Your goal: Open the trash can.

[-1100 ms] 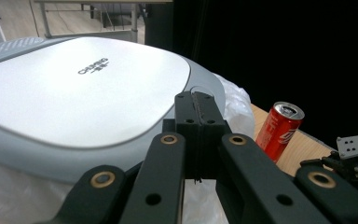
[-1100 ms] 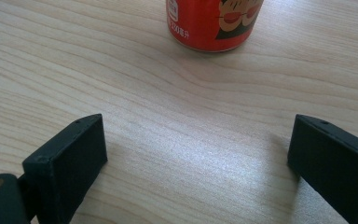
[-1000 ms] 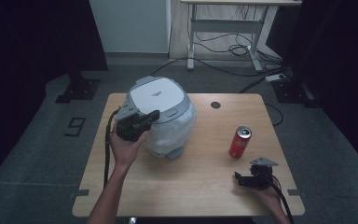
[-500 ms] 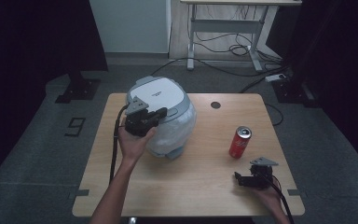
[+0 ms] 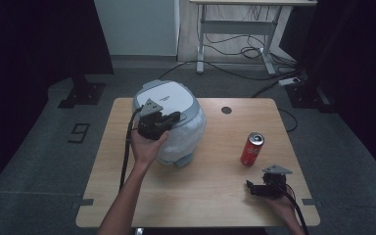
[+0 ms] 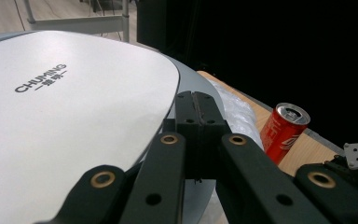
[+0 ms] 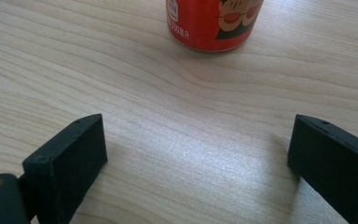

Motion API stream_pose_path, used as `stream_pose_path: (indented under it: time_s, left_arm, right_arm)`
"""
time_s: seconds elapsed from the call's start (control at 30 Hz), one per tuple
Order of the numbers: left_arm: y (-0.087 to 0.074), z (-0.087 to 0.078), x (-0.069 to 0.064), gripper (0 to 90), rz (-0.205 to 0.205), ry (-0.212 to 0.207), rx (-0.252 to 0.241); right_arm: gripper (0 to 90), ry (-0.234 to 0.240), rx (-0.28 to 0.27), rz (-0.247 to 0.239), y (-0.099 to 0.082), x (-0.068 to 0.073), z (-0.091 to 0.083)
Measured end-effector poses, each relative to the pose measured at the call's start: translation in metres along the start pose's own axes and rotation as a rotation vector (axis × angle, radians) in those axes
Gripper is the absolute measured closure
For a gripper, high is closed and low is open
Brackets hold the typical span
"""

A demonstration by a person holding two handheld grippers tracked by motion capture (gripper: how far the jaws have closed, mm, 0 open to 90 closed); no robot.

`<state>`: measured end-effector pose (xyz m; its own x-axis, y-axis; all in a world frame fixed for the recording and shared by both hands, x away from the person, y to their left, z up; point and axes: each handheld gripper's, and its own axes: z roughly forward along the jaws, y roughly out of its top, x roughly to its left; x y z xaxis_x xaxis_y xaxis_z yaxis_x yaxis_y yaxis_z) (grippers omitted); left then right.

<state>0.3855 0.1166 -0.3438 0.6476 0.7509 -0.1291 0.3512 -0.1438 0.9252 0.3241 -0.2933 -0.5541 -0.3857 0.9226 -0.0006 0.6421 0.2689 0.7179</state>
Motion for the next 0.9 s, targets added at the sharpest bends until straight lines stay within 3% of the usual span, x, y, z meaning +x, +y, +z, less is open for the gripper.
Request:
stream_pose_path:
  time_s: [0.33, 0.9]
  left_arm:
    - [0.0001, 0.0036, -0.0038, 90.0, -0.002, 0.017, -0.004]
    - [-0.0009, 0.0047, -0.0037, 90.0, -0.026, -0.004, 0.000]
  right_arm:
    - [3.9, 0.000, 0.000, 0.000, 0.0000, 0.0000, 0.0000]
    - [3.9, 0.000, 0.000, 0.000, -0.0001, 0.0000, 0.0000]
